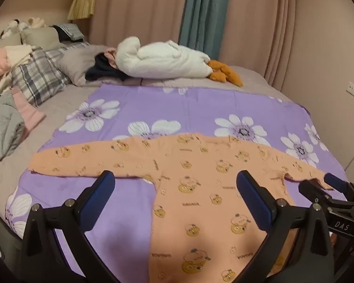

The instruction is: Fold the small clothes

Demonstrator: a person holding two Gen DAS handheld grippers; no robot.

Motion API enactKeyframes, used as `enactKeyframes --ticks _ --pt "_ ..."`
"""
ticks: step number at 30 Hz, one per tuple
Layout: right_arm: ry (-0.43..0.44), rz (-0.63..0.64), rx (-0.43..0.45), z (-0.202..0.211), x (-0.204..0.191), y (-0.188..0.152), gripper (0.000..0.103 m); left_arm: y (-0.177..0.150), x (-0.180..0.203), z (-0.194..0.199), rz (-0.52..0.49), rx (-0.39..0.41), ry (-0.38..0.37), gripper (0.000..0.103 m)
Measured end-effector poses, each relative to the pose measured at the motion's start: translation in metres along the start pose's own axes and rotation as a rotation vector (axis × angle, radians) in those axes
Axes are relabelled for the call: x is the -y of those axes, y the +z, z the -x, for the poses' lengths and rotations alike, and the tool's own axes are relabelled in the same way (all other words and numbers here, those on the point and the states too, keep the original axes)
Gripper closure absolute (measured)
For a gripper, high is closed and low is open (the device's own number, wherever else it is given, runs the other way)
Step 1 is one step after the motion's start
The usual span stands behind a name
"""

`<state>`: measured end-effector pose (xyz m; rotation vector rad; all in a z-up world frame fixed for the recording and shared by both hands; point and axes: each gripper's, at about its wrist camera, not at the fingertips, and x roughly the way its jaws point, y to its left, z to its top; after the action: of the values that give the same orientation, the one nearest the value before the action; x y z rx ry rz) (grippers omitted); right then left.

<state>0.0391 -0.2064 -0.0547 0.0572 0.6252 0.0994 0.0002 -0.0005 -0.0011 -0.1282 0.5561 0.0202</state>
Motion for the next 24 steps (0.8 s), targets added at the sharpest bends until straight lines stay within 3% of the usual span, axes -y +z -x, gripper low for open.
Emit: enactKeyframes --ticks 4,9,24 --pt "0.035 -0.060 -0.002 -0.001 -0.001 -0.001 0.001 -0.004 0.016 -0.013 -0.021 -0.072 -0.006 0.000" --pt "0.026 -0.075 -0.028 -0.010 -0.006 -0.004 0.001 -0.010 0.019 -0.024 0.022 -0.124 -0.004 0.000" --pt "0.018 -0.127 -0.034 -0.009 0.011 -0.007 0.001 -0.018 0.016 -0.033 0.032 -0.175 0.037 0.000"
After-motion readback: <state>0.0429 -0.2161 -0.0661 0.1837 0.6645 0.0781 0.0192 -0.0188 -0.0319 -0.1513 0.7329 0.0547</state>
